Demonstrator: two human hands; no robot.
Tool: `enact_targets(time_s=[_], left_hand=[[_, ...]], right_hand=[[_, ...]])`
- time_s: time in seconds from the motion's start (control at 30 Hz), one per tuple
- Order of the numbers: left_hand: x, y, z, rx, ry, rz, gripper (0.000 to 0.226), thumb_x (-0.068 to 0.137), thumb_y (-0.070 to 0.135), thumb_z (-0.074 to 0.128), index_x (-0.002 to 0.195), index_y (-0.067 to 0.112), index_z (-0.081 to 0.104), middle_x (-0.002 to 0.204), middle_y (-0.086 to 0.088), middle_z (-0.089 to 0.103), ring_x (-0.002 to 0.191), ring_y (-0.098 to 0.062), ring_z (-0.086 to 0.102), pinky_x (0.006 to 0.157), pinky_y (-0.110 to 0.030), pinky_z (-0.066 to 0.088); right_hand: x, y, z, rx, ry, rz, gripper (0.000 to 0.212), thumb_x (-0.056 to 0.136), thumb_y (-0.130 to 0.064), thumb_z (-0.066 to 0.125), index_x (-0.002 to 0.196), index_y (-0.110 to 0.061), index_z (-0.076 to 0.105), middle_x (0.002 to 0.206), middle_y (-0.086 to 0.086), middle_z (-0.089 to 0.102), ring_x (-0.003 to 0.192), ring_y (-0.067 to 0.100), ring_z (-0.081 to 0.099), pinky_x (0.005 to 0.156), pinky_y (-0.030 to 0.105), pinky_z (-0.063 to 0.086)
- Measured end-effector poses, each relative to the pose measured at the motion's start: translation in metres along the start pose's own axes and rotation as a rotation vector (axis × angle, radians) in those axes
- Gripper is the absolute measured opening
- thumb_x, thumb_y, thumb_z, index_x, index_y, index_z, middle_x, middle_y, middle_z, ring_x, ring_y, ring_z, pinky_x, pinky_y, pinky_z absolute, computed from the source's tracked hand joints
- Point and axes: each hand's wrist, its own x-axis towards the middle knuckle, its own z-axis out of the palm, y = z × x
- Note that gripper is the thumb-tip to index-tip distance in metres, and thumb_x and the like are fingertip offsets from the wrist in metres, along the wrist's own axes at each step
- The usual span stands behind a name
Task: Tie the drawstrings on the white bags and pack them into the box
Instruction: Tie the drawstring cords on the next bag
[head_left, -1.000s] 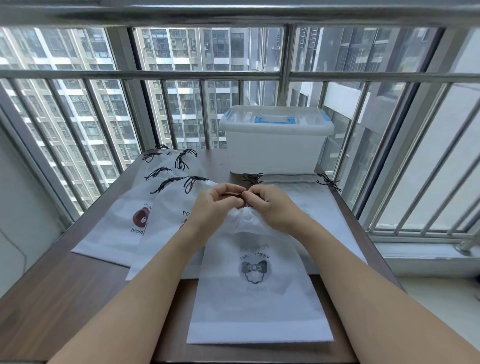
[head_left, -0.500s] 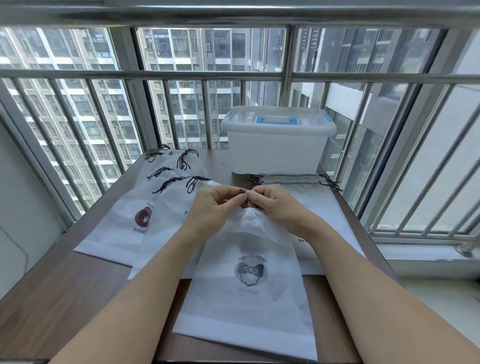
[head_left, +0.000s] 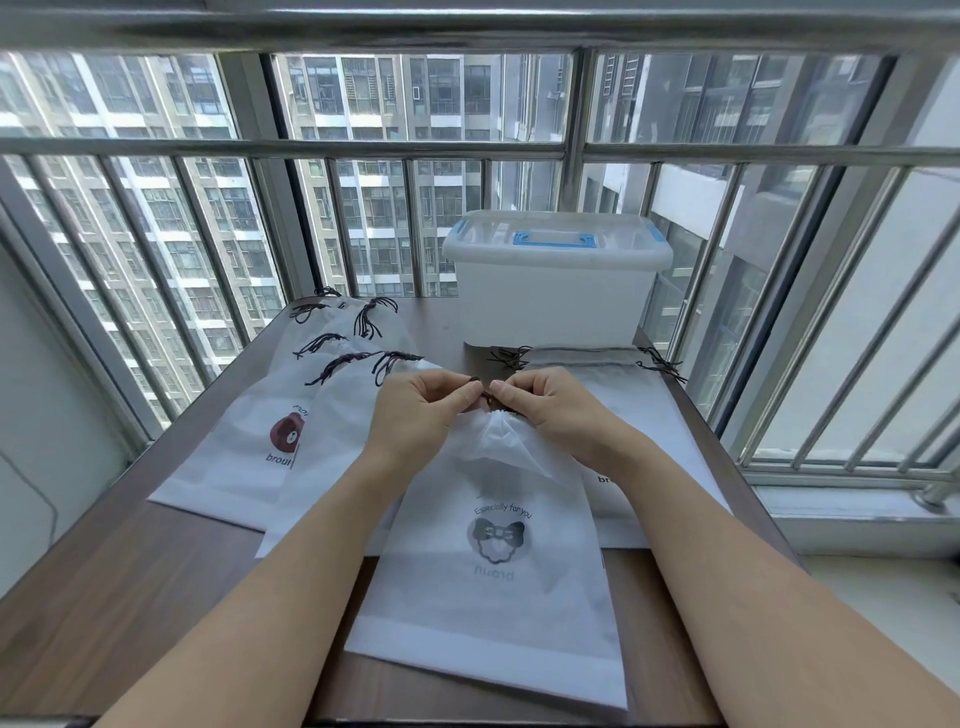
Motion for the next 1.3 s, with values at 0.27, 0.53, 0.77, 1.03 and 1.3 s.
enact_targets(time_s=[0.27,0.53,0.77,1.03,1.3], left_hand=[[0.005,0.002,-0.006,0.066,0.1,-0.053,0.008,0.088,0.013,0.075,0.082,0.007,0.075,0.085,-0.012,0.076,0.076,-0.018,0.068,0.087,-0.044,0.058],[0.006,0.012,-0.01,-0.072,0.205,-0.104,0.014,0.097,0.007,0.06,0.083,0.005,0.064,0.085,-0.012,0.072,0.087,-0.022,0.073,0.07,-0.032,0.06],[0.004,0.015,-0.007,-0.127,0.21,-0.096,0.013,0.098,0.004,0.058,0.087,0.0,0.063,0.081,-0.01,0.071,0.082,-0.021,0.071,0.071,-0.031,0.06],[0.002,0.021,-0.013,-0.119,0.063,-0.104,0.016,0.099,0.008,0.057,0.083,0.008,0.062,0.076,-0.007,0.073,0.078,-0.021,0.071,0.066,-0.03,0.059],[-0.002,0.021,-0.017,0.205,0.009,0.123,0.046,0.077,0.045,0.079,0.111,0.02,0.062,0.104,0.01,0.071,0.094,-0.004,0.065,0.078,-0.019,0.051]], right_hand=[[0.001,-0.006,-0.01,0.117,0.144,0.074,0.03,0.101,-0.033,0.06,0.084,-0.012,0.074,0.071,0.007,0.069,0.057,0.013,0.058,0.055,0.024,0.045],[-0.003,-0.017,-0.032,0.118,0.27,0.052,0.032,0.1,-0.034,0.06,0.099,-0.006,0.074,0.047,-0.005,0.048,0.04,0.008,0.033,0.04,0.019,0.028],[-0.01,-0.024,-0.035,0.073,0.359,0.061,0.036,0.09,-0.043,0.072,0.098,-0.008,0.076,0.06,-0.013,0.063,0.051,0.004,0.051,0.054,0.026,0.037],[-0.024,-0.02,-0.025,-0.223,-0.024,0.065,0.018,0.083,-0.041,0.08,0.08,-0.024,0.078,0.063,-0.01,0.052,0.059,0.008,0.041,0.057,0.022,0.029],[-0.013,-0.013,-0.024,0.381,-0.083,0.032,0.006,0.086,-0.025,0.073,0.088,-0.019,0.073,0.086,0.001,0.068,0.074,0.016,0.064,0.065,0.026,0.053]])
